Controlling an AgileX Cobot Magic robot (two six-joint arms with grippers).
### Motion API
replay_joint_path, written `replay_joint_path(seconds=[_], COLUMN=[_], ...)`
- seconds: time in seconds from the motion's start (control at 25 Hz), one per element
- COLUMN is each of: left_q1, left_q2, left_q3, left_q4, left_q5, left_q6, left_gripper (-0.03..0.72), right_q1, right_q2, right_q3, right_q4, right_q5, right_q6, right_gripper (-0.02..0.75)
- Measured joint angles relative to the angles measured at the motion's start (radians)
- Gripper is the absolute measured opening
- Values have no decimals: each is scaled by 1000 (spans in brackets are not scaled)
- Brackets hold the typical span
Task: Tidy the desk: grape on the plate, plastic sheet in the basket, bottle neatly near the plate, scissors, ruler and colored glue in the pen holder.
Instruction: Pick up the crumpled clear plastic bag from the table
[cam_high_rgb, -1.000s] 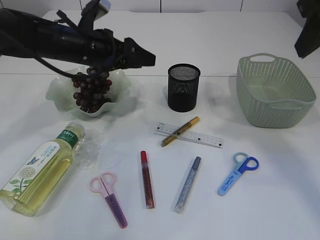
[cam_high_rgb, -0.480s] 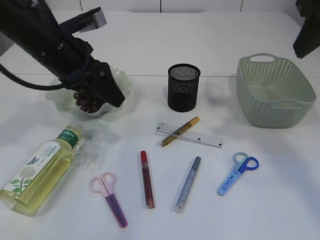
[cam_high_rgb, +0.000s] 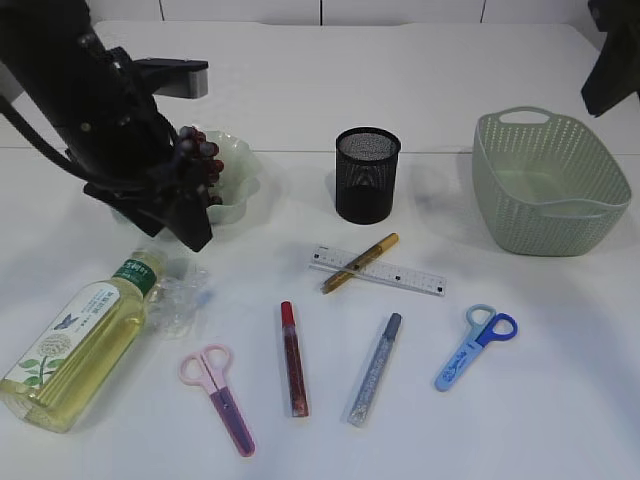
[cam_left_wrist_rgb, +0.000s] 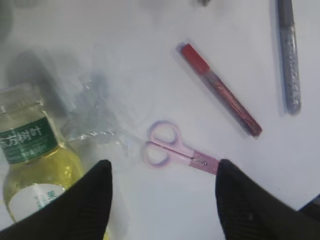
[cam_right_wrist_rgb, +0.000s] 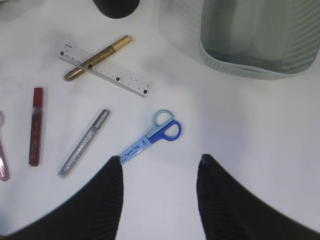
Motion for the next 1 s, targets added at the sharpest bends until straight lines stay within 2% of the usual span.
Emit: replay_joint_path(seconds=[0.24,0.4,1.0], left_q1=[-9,-9,-9], left_q2=[0,48,205], left_q3=[0,0,-1], left_q4=[44,51,105], left_q5=[-47,-45,-56], left_q6=[-147,-198,-247], left_gripper=[477,477,477], right_q1=[0,0,0], right_q2=[0,0,0], right_q3=[0,0,0], right_q4=[4,4,4], right_q5=[0,0,0], right_q6=[0,0,1], right_gripper=[389,389,389])
